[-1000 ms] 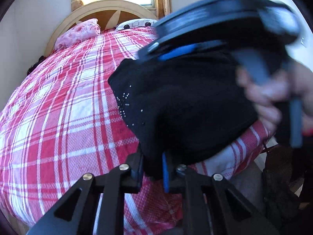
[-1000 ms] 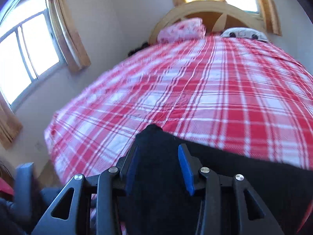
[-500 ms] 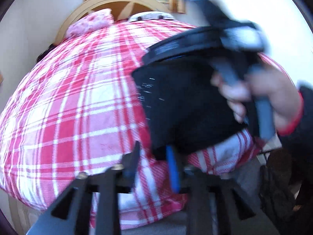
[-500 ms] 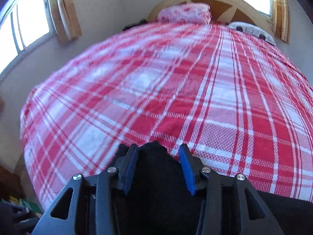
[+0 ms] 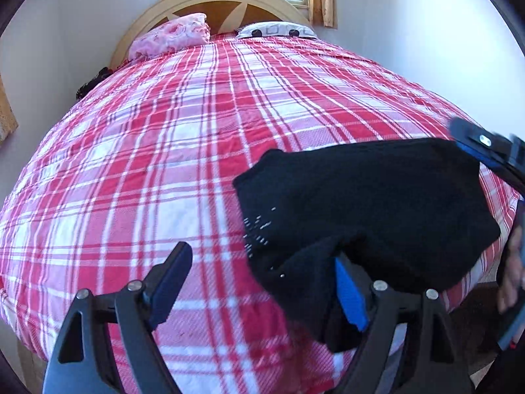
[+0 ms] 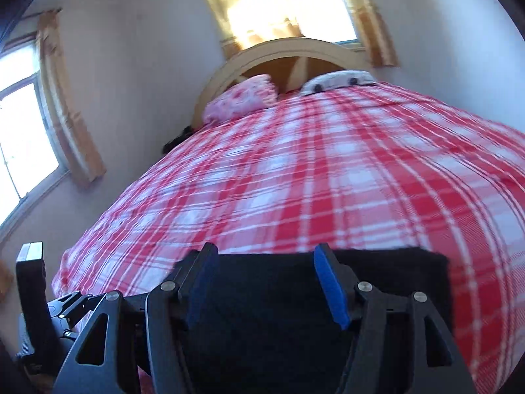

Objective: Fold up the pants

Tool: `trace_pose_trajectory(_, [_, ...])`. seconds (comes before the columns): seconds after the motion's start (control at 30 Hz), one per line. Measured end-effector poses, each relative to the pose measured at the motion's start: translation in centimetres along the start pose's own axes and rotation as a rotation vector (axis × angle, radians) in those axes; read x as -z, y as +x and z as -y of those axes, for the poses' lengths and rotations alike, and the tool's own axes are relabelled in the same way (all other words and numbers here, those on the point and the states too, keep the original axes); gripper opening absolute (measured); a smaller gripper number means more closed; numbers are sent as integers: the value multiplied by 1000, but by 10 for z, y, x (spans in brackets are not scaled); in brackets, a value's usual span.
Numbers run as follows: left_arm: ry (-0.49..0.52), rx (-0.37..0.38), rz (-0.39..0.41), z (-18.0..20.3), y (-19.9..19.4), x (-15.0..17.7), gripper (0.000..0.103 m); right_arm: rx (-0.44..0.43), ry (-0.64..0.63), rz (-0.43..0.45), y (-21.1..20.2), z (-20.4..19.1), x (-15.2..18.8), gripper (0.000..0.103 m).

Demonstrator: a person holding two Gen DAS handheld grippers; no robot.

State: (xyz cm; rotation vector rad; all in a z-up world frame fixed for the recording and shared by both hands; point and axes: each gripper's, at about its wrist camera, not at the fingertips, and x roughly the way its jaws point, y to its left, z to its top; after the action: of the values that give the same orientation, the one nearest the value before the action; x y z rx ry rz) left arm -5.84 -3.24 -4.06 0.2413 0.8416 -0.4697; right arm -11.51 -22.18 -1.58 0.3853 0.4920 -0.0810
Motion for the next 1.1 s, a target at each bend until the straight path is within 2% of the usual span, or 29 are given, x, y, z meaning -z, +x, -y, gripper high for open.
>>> trace_pose_trajectory(0.1, [-12, 0, -17, 3, 9, -5, 85, 69, 46, 18, -20, 27, 3, 63])
trace_pose_trajectory(0.17, [-12, -10, -22, 5, 11, -7, 89, 119, 64, 26, -33, 45, 7, 64])
trace_pose_trajectory(0.33, [1, -30, -22, 7, 7, -9, 92, 216, 165, -13, -45, 93, 23, 65])
trace_pose_trajectory(0.43, [5, -37, -14, 5, 3, -12, 92, 192, 231, -48, -40, 110, 33, 65])
trace_pose_trajectory(0.53, [-8, -34, 33, 0, -9, -19, 92, 149, 276, -76, -31, 115, 43, 65])
trace_pose_trajectory(0.6, [-17, -27, 52, -1, -12, -26, 92, 143, 277, -60, -33, 115, 46, 68])
trace_pose_trajectory(0.77, [-7, 12, 38, 14, -6, -37, 92, 132, 249, -61, -33, 108, 50, 74])
trace_pose_trajectory(0.87, [-18, 4, 93, 14, -19, -45, 92, 128, 225, -77, -35, 105, 52, 75])
trace_pose_trajectory(1.0, [-109, -10, 187, -15, -43, -62, 94, 116, 212, -87, -35, 106, 55, 75])
trace_pose_trajectory(1.1, [-138, -44, 212, -26, -43, -73, 95, 110, 216, -81, -37, 106, 58, 76])
